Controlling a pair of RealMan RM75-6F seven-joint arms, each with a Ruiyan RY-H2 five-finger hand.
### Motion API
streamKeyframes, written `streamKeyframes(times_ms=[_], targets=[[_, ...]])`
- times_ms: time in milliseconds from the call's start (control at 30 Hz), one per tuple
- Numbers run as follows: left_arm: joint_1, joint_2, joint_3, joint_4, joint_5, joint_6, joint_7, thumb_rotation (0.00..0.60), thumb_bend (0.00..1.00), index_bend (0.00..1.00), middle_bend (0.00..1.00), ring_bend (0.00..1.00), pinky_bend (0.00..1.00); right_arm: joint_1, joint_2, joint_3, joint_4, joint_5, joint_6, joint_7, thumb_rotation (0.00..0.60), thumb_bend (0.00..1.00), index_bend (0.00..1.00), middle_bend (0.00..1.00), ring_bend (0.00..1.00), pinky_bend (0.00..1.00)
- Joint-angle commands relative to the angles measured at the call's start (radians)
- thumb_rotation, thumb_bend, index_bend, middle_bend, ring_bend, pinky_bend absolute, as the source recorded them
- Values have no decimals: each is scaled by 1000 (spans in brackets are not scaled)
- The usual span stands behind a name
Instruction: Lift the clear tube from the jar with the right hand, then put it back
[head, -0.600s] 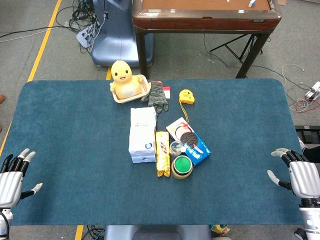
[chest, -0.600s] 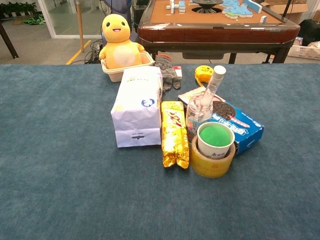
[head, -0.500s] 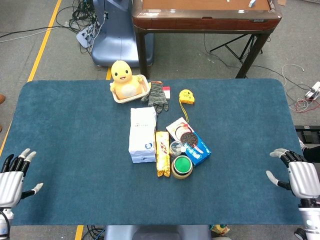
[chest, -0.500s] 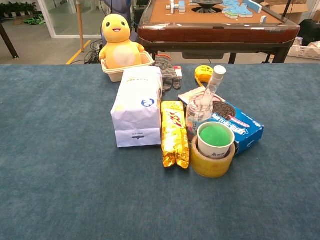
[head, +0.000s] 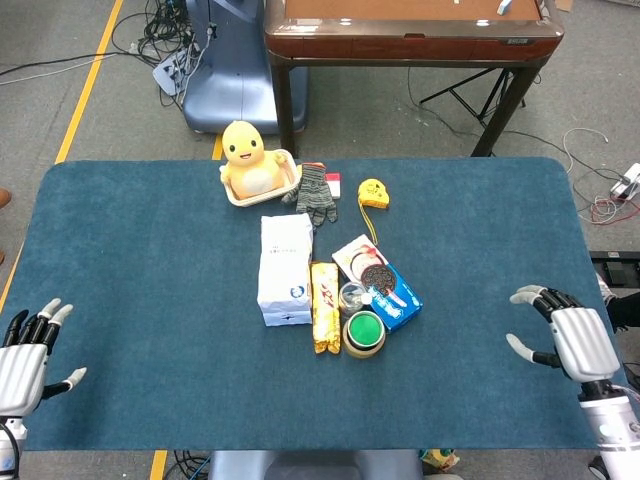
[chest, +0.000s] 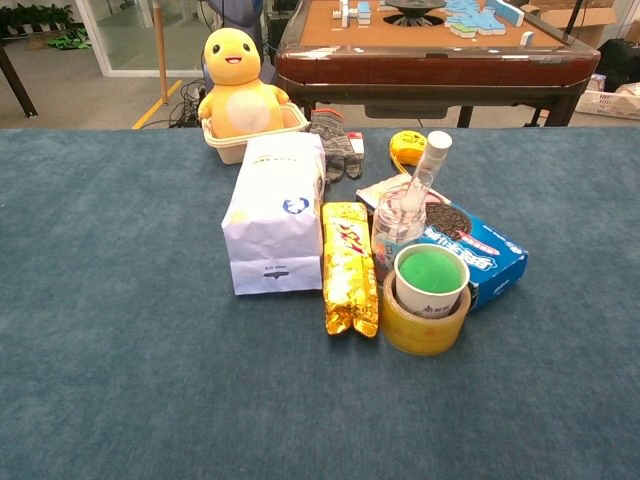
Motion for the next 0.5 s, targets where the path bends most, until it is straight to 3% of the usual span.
streamKeyframes(times_ms=[33, 500], targets=[[4, 4, 1, -5, 2, 5, -2, 600, 165, 103, 50, 118, 43, 55, 25, 20, -46, 5, -68, -5, 600, 300, 369, 313, 286, 350], [25, 18, 8, -11, 6, 28, -15, 600, 165, 103, 50, 118, 44, 291, -84, 100, -49, 102, -330, -69, 600, 300, 400, 289, 251, 348]])
